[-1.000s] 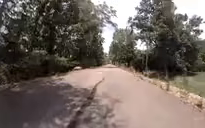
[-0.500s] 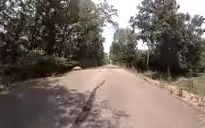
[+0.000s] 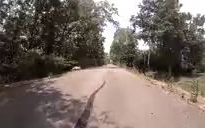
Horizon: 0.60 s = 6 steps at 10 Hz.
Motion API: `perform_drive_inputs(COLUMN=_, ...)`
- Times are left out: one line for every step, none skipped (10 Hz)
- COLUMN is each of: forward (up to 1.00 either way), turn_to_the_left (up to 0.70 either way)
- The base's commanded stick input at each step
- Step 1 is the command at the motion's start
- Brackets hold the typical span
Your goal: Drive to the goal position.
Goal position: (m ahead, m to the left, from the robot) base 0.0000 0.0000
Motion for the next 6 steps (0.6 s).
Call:
perform_drive_inputs(forward=0.7, turn_to_the_left=-0.35)
perform_drive_inputs(forward=0.7, turn_to_the_left=-0.35)
perform_drive_inputs(forward=0.7, turn_to_the_left=-0.35)
perform_drive_inputs(forward=0.7, turn_to_the_left=-0.35)
perform_drive_inputs(forward=0.7, turn_to_the_left=-0.35)
perform_drive_inputs(forward=0.7, turn_to_the_left=-0.05)
